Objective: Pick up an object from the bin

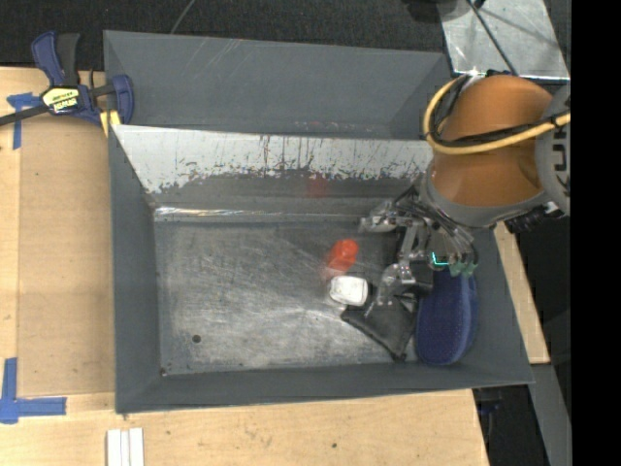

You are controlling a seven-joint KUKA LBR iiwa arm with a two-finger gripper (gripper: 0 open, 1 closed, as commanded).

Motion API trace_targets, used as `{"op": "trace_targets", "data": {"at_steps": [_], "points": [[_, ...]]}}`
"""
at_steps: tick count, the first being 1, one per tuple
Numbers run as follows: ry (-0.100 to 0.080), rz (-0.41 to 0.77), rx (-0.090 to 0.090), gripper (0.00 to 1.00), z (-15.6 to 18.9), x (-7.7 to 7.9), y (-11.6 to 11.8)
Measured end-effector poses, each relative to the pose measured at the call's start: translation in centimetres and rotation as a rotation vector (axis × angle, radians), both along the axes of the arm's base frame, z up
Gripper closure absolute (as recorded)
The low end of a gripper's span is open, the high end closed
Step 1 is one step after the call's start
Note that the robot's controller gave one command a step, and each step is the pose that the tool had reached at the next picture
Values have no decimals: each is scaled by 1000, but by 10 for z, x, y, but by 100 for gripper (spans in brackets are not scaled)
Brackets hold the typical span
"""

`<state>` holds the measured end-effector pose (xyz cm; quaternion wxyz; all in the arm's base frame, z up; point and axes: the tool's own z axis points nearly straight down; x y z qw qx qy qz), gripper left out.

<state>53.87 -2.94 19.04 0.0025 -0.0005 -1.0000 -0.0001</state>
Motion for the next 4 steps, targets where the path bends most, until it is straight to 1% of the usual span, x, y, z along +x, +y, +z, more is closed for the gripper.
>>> {"op": "trace_targets", "data": {"at_steps": [1, 2, 3, 4], "points": [[-14, 16, 0, 0, -104, 47, 26], [-13, 162, -4, 0, -72, 46, -49], [-12, 381, 0, 0, -114, 70, 13], [-21, 377, 0, 100, -110, 73, 13]]}}
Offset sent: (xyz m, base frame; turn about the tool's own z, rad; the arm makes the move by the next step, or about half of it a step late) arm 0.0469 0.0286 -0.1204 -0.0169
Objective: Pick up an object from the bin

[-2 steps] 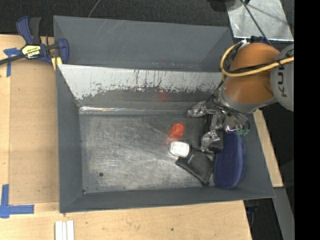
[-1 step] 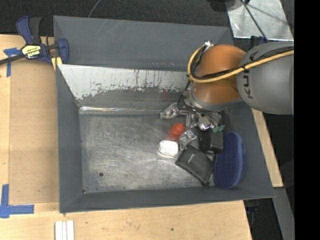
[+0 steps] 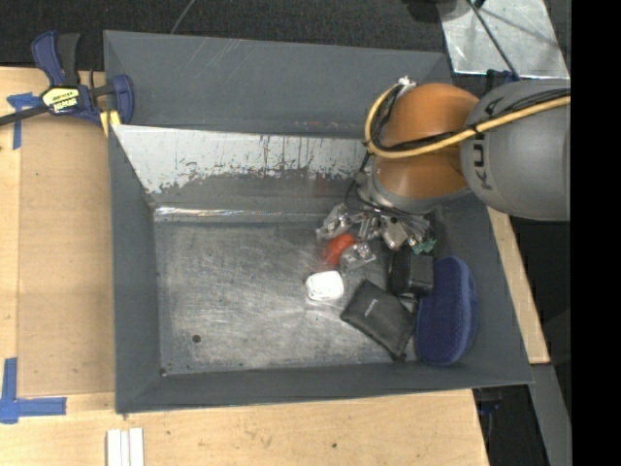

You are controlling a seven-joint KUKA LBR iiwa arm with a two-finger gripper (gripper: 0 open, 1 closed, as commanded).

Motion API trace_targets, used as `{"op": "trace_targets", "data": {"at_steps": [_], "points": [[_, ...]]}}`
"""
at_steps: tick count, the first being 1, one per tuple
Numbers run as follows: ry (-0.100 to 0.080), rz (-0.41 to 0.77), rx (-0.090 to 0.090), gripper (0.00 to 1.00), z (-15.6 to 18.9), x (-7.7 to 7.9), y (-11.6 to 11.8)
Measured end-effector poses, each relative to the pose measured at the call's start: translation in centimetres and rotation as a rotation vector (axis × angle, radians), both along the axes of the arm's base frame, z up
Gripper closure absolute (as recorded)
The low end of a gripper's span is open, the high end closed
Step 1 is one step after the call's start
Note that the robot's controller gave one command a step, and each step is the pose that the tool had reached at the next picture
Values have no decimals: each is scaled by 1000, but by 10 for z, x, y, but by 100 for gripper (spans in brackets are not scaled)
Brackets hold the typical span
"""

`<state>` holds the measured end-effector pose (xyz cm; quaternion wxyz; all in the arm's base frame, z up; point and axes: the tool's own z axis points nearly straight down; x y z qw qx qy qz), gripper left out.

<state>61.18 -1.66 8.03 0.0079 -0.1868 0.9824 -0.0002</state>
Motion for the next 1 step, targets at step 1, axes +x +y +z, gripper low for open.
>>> {"op": "trace_targets", "data": {"at_steps": [1], "points": [[3, 253, -6, 100, 158, -8, -11]]}}
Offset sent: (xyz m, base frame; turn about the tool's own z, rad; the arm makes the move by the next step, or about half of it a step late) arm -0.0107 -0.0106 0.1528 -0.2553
